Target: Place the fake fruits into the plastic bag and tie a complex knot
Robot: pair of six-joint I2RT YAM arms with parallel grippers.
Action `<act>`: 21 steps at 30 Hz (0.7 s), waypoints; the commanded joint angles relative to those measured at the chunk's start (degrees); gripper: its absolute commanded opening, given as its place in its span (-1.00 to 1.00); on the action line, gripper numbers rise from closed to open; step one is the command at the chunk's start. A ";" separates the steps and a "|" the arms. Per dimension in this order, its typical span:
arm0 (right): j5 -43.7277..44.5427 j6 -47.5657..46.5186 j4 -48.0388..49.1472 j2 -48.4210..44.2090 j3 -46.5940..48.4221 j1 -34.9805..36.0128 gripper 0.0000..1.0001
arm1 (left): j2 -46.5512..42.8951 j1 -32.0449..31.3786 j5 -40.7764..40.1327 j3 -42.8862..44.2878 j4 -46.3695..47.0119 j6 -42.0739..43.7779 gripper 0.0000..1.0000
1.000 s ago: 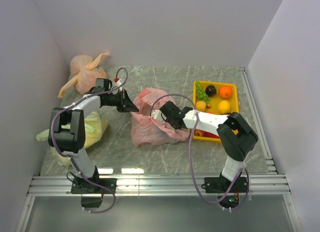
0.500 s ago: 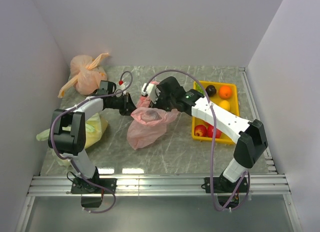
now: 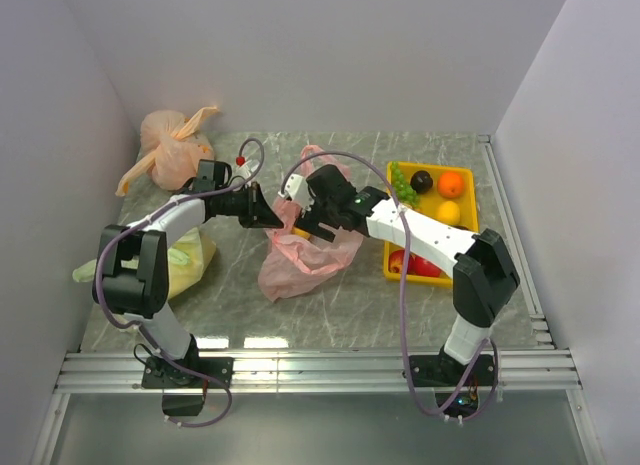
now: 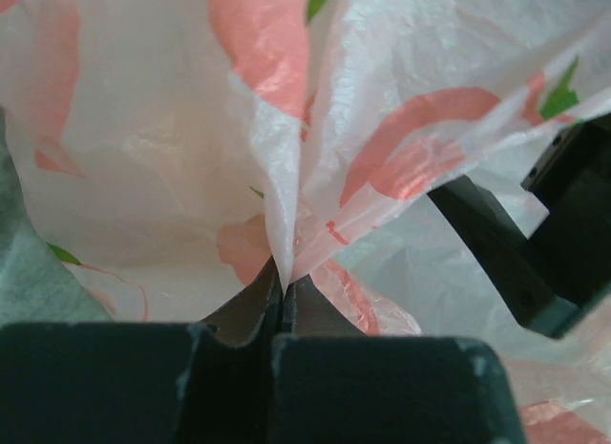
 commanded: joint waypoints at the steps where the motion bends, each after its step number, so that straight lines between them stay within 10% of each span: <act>1: 3.64 0.64 0.59 1.39 4.29 -1.43 0.99 | -3.84 -0.72 -0.35 -0.10 0.11 3.45 -0.99; 12: -37.56 4.18 -15.78 -5.98 13.98 -6.01 0.99 | -4.55 -2.39 -6.33 -0.45 2.21 0.30 -0.99; 21: -38.31 -7.42 -19.31 -12.75 0.29 -1.71 0.68 | -2.45 -2.21 -6.78 -1.68 9.06 -10.95 -0.99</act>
